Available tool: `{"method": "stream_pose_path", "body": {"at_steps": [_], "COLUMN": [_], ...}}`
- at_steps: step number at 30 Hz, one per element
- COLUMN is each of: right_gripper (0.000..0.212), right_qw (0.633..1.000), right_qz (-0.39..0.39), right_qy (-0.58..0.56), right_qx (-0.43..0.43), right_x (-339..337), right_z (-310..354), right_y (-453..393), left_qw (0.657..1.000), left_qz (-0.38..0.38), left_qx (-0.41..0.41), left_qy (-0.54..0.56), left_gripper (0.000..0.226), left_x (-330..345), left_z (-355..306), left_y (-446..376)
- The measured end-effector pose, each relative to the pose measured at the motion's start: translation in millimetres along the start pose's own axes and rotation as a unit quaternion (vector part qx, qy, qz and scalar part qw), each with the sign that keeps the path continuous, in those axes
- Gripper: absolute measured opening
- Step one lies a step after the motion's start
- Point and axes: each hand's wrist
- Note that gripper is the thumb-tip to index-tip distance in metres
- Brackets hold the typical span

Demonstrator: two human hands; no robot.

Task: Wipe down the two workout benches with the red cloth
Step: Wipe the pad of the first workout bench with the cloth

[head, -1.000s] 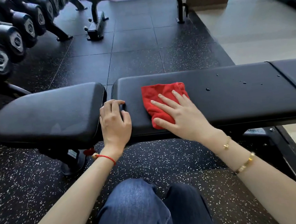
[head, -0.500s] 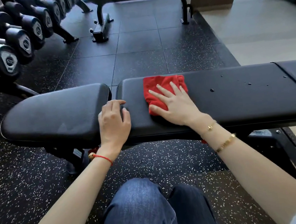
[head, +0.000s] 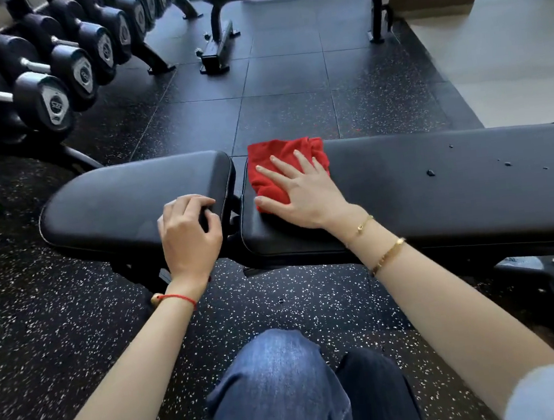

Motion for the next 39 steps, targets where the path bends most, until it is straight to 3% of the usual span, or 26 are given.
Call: {"method": "stream_pose_path", "body": {"at_steps": [4,11,15,20,25,29,33,39], "right_gripper": [0.079,0.074,0.073,0.076,0.075,0.074,0.074,0.077], "right_qw": [0.998,0.996,0.999,0.998,0.998,0.992,0.998,0.998], "right_qz": [-0.04,0.013,-0.001,-0.046,-0.036,-0.005,-0.011,-0.039], "right_qy": [0.001,0.021,0.011,-0.001,0.019,0.022,0.016,0.002], "right_qx": [-0.044,0.09,0.039,-0.039,0.052,0.121,0.052,-0.043], "right_x": [5,-3,0,4,0,0,0,7], "right_z": [-11,-42,-8,-1,-49,-47,-5,10], "right_y": [39,-23,-23,40,35,-11,-20,50], "left_qw": [1.0,0.999,0.999,0.999,0.999,0.998,0.997,0.996], "left_qz": [-0.006,-0.007,-0.012,-0.014,-0.009,-0.003,-0.001,0.008], "left_qx": [0.006,0.011,0.011,0.014,0.005,0.01,0.009,0.012], "left_qy": [-0.014,-0.036,-0.042,-0.046,-0.054,-0.07,-0.076,-0.085], "left_gripper": [0.019,0.018,0.019,0.019,0.02,0.02,0.02,0.021], "left_x": [3,8,7,7,8,9,9,7], "left_z": [2,2,2,1,-1,-3,-3,-3], "left_y": [1,1,1,2,3,3,2,2]}}
Point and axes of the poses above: each hand's wrist, its own y-axis away from the middle knuckle, its own x-axis out of the palm, z = x × y, and after that the axes turned 7 degrees about y, right-handed
